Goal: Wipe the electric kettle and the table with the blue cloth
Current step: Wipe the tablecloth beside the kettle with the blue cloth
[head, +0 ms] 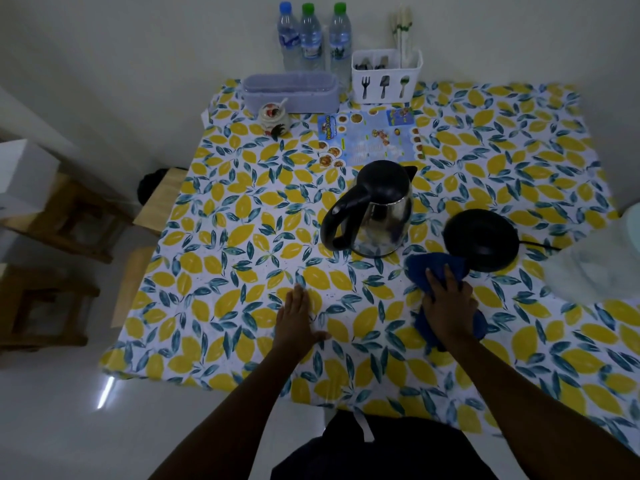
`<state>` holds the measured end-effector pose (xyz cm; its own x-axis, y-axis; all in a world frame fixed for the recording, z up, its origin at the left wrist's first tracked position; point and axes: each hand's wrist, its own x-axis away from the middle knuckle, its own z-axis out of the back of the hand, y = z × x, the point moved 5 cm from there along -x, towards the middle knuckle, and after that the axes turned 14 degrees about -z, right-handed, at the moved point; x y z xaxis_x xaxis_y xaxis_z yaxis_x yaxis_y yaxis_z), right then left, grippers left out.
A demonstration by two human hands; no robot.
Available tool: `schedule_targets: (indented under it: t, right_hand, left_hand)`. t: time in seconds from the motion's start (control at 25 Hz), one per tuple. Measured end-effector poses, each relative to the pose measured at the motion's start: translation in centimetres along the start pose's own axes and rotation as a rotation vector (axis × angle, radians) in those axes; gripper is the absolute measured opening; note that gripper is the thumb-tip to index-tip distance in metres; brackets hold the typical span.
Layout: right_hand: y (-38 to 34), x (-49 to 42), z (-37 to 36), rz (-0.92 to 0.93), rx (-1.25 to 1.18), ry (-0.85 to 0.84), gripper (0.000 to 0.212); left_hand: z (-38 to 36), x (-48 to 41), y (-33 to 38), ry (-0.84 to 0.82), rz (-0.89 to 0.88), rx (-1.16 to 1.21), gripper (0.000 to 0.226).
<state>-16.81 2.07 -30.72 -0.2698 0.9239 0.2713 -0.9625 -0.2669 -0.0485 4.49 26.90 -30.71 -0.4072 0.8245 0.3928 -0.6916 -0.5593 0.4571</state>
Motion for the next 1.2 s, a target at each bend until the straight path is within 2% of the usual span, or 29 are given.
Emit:
schedule_targets:
  t: [0.12, 0.32, 0.44, 0.56, 0.64, 0.84, 0.96, 1.08, 1.2]
  right_hand:
    - [-3.1, 1.2, -0.1, 0.025, 0.007, -0.005, 0.054]
    - [-12.1, 6.6, -2.4, 0.396, 0.075, -0.095, 0.054]
    - [-17.1, 7.4, -3.0, 0.517, 0.073, -0.157, 0.056]
    - [-18.3, 7.9, -3.3, 0.627, 0.119, -0.165, 0.055]
    - [-16.7, 8.2, -3.1, 0.636, 0.099, -0.165, 0.054]
    - [-7.0, 8.1, -3.1, 0.505, 0.115, -0.149, 0.054]
    - [-0.4, 5.2, -1.5, 0.259, 0.136, -0.08, 0.053]
    - [3.1, 2.5, 0.0, 0.02, 0.101, -0.061, 0.052]
    - [3.7, 3.1, 0.1, -0.058, 0.04, -0.107, 0.051]
  left_hand:
    - [-0.1, 0.5, -0.2, 0.02, 0.069, -0.014, 0.123]
    - [0.0, 0.5, -0.3, 0.011, 0.049, 0.01, 0.125]
    - [0.0, 0.7, -0.7, -0.02, 0.019, -0.014, 0.124]
    - [0.0, 0.6, -0.9, -0.031, 0.009, -0.028, 0.124]
    - [0.0, 0.5, -0.8, -0.031, 0.014, -0.032, 0.123]
    - [-0.3, 0.4, 0.4, -0.033, 0.028, -0.051, 0.112]
    - [-1.3, 0.0, 3.8, -0.048, -0.16, -0.126, 0.1]
    - [-3.2, -0.3, 7.4, -0.126, -0.284, -0.126, 0.096]
    - [-5.1, 0.1, 9.3, -0.197, -0.301, -0.129, 0.094]
